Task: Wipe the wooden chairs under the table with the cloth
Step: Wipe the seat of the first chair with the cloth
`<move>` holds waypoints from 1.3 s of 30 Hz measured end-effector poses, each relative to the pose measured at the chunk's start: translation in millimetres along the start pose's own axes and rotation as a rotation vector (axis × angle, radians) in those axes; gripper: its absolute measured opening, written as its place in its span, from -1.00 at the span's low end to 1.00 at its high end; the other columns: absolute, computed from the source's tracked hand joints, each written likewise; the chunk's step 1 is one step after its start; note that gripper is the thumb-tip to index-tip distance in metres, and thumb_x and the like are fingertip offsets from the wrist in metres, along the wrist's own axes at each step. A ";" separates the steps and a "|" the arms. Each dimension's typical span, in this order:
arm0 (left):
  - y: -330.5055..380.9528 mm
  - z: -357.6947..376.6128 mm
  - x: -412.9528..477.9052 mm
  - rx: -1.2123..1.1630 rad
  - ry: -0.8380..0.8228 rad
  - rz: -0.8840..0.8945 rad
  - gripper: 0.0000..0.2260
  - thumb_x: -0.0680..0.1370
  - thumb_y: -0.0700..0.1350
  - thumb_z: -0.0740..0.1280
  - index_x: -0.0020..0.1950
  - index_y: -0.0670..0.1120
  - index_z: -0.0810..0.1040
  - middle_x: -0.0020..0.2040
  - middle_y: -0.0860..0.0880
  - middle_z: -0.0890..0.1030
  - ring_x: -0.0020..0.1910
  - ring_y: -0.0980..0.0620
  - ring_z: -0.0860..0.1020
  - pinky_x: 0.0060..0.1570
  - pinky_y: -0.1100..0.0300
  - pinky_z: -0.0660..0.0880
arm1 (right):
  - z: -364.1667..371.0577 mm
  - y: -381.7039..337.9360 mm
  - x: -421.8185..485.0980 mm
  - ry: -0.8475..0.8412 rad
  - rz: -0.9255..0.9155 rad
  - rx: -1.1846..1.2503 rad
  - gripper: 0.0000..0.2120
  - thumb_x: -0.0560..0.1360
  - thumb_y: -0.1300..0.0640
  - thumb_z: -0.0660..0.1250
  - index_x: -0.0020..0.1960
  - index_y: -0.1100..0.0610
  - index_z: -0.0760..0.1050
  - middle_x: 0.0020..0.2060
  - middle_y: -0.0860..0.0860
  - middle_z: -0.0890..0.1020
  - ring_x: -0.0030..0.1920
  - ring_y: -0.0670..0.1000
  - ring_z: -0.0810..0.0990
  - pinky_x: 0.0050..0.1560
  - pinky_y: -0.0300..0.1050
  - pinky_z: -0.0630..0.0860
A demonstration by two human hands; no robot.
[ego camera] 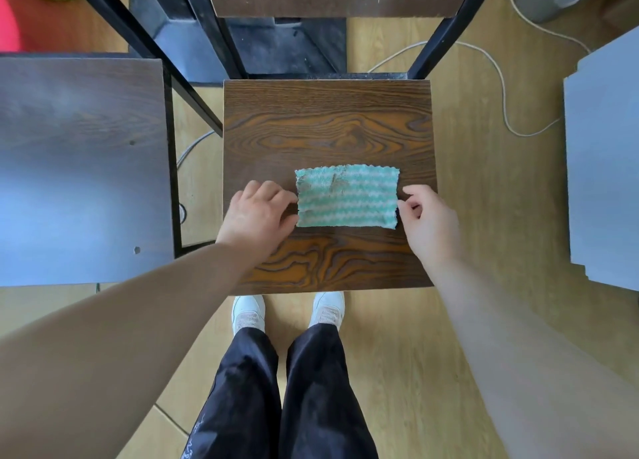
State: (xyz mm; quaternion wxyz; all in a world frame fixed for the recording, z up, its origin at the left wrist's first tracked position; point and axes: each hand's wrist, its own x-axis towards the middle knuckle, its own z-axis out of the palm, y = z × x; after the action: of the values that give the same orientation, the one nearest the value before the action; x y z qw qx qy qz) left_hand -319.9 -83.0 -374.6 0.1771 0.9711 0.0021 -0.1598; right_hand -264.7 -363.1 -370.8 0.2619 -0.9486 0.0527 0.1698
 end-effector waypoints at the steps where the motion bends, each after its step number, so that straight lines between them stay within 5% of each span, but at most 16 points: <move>1: -2.0 -4.1 0.2 0.022 0.018 -0.044 -0.66 0.57 0.07 0.33 0.30 -0.03 0.55 0.19 -0.09 0.54 0.18 -0.20 0.43 0.13 -0.10 0.40 | 1.4 -4.9 1.1 0.015 0.094 0.039 -0.72 0.58 0.05 0.32 0.27 0.07 0.51 -0.07 -0.06 0.60 -0.03 0.00 0.57 -0.06 -0.14 0.47; 4: -8.6 -10.6 1.3 0.075 0.032 -0.178 -0.52 0.60 0.17 0.22 0.45 -0.04 0.38 0.40 -0.08 0.39 0.36 -0.17 0.32 0.30 -0.12 0.31 | 9.9 -16.3 6.7 0.002 0.327 0.152 -0.63 0.55 -0.05 0.35 0.25 0.14 0.53 -0.05 -0.02 0.64 -0.02 0.00 0.60 0.00 -0.13 0.50; 8: -15.5 -9.2 2.3 0.118 -0.004 -0.223 -0.40 0.62 0.23 0.12 0.58 -0.05 0.18 0.59 -0.09 0.15 0.55 -0.13 0.10 0.50 -0.11 0.12 | 14.8 -29.6 15.2 -0.010 0.471 0.278 -0.66 0.51 0.02 0.39 0.02 0.33 0.60 -0.06 0.26 0.66 -0.07 0.29 0.64 0.01 0.25 0.60; 14: -25.8 -6.8 -8.0 0.172 -0.021 -0.224 -0.38 0.63 0.25 0.07 0.60 -0.03 0.11 0.62 -0.10 0.08 0.58 -0.13 0.03 0.54 -0.11 0.05 | 13.0 -36.7 11.8 -0.076 0.477 0.359 -0.70 0.54 0.18 0.36 0.27 0.14 0.53 0.01 0.03 0.59 -0.08 0.05 0.64 -0.10 -0.10 0.64; 19: -35.6 -8.0 -19.1 0.176 -0.017 -0.228 -0.38 0.62 0.24 0.09 0.59 -0.06 0.15 0.61 -0.11 0.11 0.57 -0.13 0.06 0.53 -0.11 0.06 | 11.5 -42.1 4.3 -0.031 0.510 0.489 -0.71 0.50 0.25 0.40 0.19 0.08 0.52 0.04 0.04 0.59 -0.14 0.01 0.63 -0.16 -0.16 0.64; 26: -49.3 -13.1 -28.3 0.185 -0.014 -0.223 -0.39 0.62 0.22 0.13 0.58 -0.07 0.17 0.60 -0.12 0.14 0.57 -0.13 0.07 0.53 -0.13 0.06 | 34.4 -89.2 -8.7 -0.150 -0.004 0.342 -0.82 0.50 0.17 0.40 0.08 -0.02 0.53 -0.07 -0.13 0.61 -0.06 -0.11 0.62 -0.07 -0.17 0.61; 29: -52.6 -14.5 -31.4 0.188 -0.017 -0.226 -0.39 0.62 0.21 0.13 0.59 -0.07 0.15 0.60 -0.13 0.13 0.57 -0.13 0.06 0.53 -0.13 0.05 | 47.7 -101.2 -10.8 -0.325 -0.040 0.318 -0.85 0.55 0.11 0.36 0.10 -0.04 0.56 -0.02 -0.12 0.62 -0.13 -0.11 0.66 -0.16 -0.30 0.60; 31: -53.4 -15.1 -32.9 0.190 -0.015 -0.223 -0.38 0.62 0.21 0.13 0.59 -0.08 0.15 0.60 -0.13 0.13 0.57 -0.13 0.06 0.53 -0.13 0.05 | 50.6 -99.7 -10.8 -0.294 -0.041 0.261 -0.86 0.58 0.09 0.33 0.11 -0.01 0.60 -0.01 -0.08 0.63 -0.18 -0.12 0.66 -0.25 -0.41 0.55; 35: -53.5 -14.5 -33.6 0.177 -0.017 -0.220 -0.39 0.63 0.21 0.11 0.59 -0.07 0.13 0.61 -0.12 0.11 0.58 -0.13 0.05 0.53 -0.13 0.05 | 55.8 -89.1 -8.4 -0.028 -0.089 0.111 -0.76 0.56 0.19 0.34 0.22 0.08 0.56 0.08 0.00 0.56 -0.05 -0.03 0.61 -0.04 -0.06 0.65; 39: -52.4 -12.9 -33.2 0.164 -0.019 -0.228 -0.39 0.63 0.22 0.08 0.60 -0.05 0.11 0.61 -0.12 0.09 0.58 -0.12 0.03 0.54 -0.12 0.03 | 70.2 -95.2 -5.1 -0.134 -0.180 -0.091 -0.47 0.55 -0.01 0.36 0.48 0.01 0.32 0.26 0.04 0.41 0.09 0.01 0.54 0.14 -0.07 0.54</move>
State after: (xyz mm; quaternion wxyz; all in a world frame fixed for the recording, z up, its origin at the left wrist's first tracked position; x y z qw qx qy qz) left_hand -350.5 -27.7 -370.8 0.0778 0.9743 0.0978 -0.1876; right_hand -272.2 -245.2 -380.0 0.2356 -0.9469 -0.0583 0.2108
